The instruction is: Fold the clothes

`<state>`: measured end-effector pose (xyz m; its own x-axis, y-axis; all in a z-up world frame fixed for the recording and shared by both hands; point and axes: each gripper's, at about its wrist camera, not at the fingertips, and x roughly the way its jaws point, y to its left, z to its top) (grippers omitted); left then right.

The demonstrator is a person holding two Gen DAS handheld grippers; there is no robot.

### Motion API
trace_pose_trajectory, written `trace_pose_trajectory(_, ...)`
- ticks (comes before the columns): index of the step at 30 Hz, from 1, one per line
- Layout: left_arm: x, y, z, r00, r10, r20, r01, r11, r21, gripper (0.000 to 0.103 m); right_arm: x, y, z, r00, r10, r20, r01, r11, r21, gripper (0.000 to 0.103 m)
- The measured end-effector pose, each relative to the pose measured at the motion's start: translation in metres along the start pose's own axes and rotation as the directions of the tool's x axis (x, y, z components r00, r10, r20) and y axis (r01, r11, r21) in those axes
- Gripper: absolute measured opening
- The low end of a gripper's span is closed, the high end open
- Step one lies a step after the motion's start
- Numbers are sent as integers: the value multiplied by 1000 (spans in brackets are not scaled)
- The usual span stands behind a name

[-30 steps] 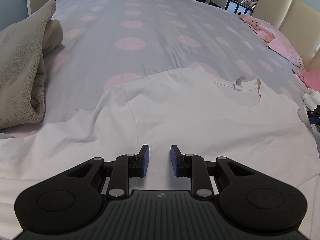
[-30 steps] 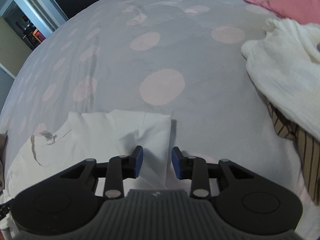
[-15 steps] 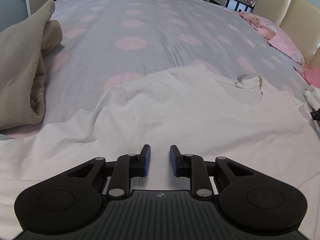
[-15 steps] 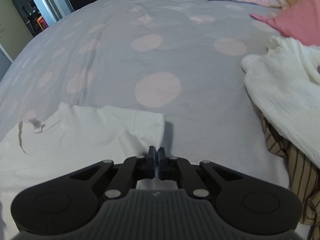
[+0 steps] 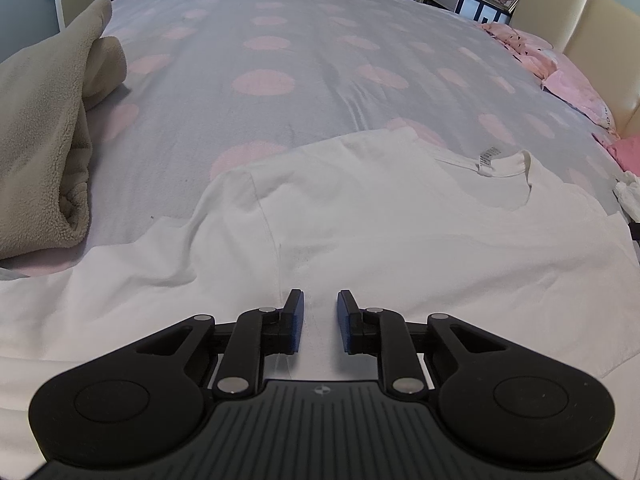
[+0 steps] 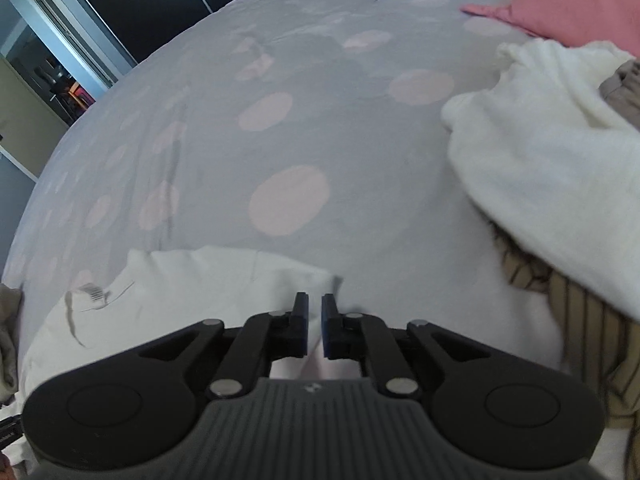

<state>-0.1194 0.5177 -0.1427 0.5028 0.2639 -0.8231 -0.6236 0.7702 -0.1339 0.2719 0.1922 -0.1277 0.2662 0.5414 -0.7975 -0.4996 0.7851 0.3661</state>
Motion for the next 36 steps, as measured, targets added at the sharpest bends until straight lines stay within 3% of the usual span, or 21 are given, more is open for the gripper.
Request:
trace_pose_trajectory(5, 1, 2, 0, 1000, -8, 1, 8, 1000, -5, 17, -5, 12, 2, 999, -9, 37, 11, 999, -42, 18)
trace_pose_trajectory(7, 1, 2, 0, 1000, -6, 0, 6, 1000, -5, 17, -6, 16, 5, 999, -14, 52, 16, 999, -51, 34)
trace_pose_trajectory(13, 0, 2, 2, 1000, -9, -2, 9, 1000, -11, 17, 4, 31, 6, 997, -72, -3, 71, 994, -86, 34)
trace_pose_trajectory(15, 0, 3, 1, 1000, -14, -1, 14, 1000, -14, 17, 11, 36, 3, 996, -82, -33, 78, 991, -108, 27)
trace_pose_trajectory(16, 1, 4, 1, 1000, -16, -1, 16, 1000, -16, 17, 13, 34, 2, 994, -105, -24, 101, 987, -127, 5)
trace_pose_trajectory(19, 1, 3, 1, 1000, -15, -2, 15, 1000, -13, 17, 19, 23, -1, 982, -189, 9, 188, 972, -144, 0)
trace_pose_trajectory(22, 1, 4, 2, 1000, -19, -3, 19, 1000, -17, 17, 19, -1, 1, 964, -261, 37, 264, 958, -109, 0)
trace_pose_trajectory(24, 2, 5, 2, 1000, -23, -3, 22, 999, -23, 17, 11, -14, 5, 978, -208, 32, 209, 978, -23, 0)
trace_pose_trajectory(28, 3, 2, 2, 1000, -14, -2, 14, 1000, -22, 17, -1, -10, 7, 990, -130, 47, 130, 991, -5, 5)
trace_pose_trajectory(33, 3, 2, 2, 1000, -15, -3, 15, 1000, -24, 17, 5, 17, 2, 1000, -23, 19, 25, 996, -81, 5)
trace_pose_trajectory(36, 2, 4, 2, 1000, -14, -5, 14, 1000, -19, 15, 20, 19, -5, 996, -83, -15, 81, 990, -118, 2)
